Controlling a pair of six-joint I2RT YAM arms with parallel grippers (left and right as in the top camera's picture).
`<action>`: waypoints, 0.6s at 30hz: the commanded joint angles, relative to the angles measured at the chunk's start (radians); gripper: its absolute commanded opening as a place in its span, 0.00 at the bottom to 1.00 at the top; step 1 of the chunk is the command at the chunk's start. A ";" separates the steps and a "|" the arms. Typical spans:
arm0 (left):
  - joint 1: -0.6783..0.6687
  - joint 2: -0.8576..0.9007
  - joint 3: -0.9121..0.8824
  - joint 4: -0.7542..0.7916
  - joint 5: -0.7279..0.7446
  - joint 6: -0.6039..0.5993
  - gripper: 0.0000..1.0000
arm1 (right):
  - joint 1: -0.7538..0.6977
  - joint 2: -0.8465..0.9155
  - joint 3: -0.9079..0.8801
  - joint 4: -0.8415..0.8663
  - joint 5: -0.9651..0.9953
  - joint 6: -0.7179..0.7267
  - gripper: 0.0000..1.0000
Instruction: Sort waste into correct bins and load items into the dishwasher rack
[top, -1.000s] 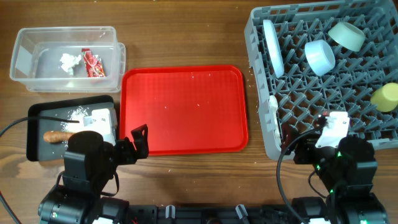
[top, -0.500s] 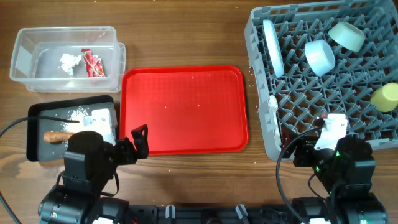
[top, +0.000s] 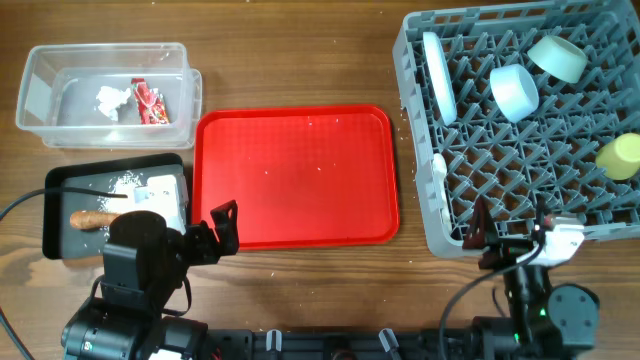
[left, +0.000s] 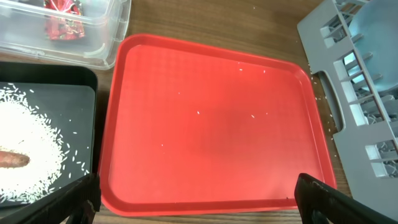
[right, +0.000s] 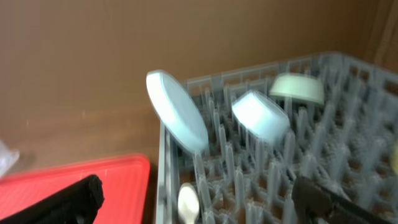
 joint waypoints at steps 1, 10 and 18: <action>-0.003 -0.006 -0.010 0.004 -0.013 0.012 1.00 | -0.016 -0.020 -0.143 0.211 -0.050 0.000 1.00; -0.003 -0.006 -0.010 0.004 -0.013 0.012 1.00 | -0.015 -0.020 -0.349 0.438 -0.056 -0.106 1.00; -0.003 -0.006 -0.010 0.004 -0.013 0.012 1.00 | -0.015 -0.016 -0.349 0.439 -0.056 -0.103 1.00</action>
